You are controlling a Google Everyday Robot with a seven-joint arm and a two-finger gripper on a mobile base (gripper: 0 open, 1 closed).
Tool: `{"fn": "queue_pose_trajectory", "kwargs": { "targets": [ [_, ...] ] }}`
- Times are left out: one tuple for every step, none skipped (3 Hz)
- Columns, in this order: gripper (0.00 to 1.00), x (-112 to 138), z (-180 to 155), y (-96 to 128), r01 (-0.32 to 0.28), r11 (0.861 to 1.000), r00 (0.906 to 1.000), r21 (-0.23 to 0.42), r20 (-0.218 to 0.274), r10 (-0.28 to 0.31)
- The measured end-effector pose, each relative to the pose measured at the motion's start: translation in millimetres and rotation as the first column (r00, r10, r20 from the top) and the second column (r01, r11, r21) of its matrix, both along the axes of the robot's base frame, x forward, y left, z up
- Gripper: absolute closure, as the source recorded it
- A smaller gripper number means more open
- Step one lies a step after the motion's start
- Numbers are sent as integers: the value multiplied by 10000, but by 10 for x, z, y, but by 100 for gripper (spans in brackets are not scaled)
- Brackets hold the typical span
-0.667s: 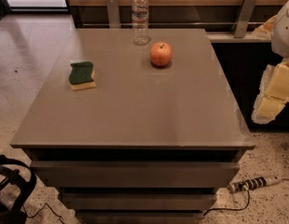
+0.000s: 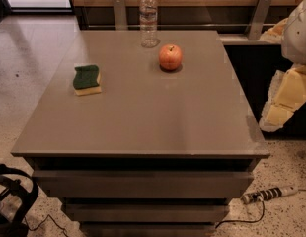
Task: Pick sponge
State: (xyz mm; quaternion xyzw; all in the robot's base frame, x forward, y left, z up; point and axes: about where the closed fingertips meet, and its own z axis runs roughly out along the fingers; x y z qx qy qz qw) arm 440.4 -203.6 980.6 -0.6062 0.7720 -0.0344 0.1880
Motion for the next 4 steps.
{"fn": "queue_pose_trajectory", "kwargs": {
  "targets": [
    [0, -53, -67, 190, -144, 9979, 9994, 632, 330, 123],
    [0, -54, -243, 506, -425, 9859, 9972, 1618, 682, 318],
    [0, 109, -487, 846, -683, 9534, 9948, 2937, 925, 428],
    [0, 423, -725, 1207, -624, 8977, 9943, 4362, 1046, 183]
  ]
}}
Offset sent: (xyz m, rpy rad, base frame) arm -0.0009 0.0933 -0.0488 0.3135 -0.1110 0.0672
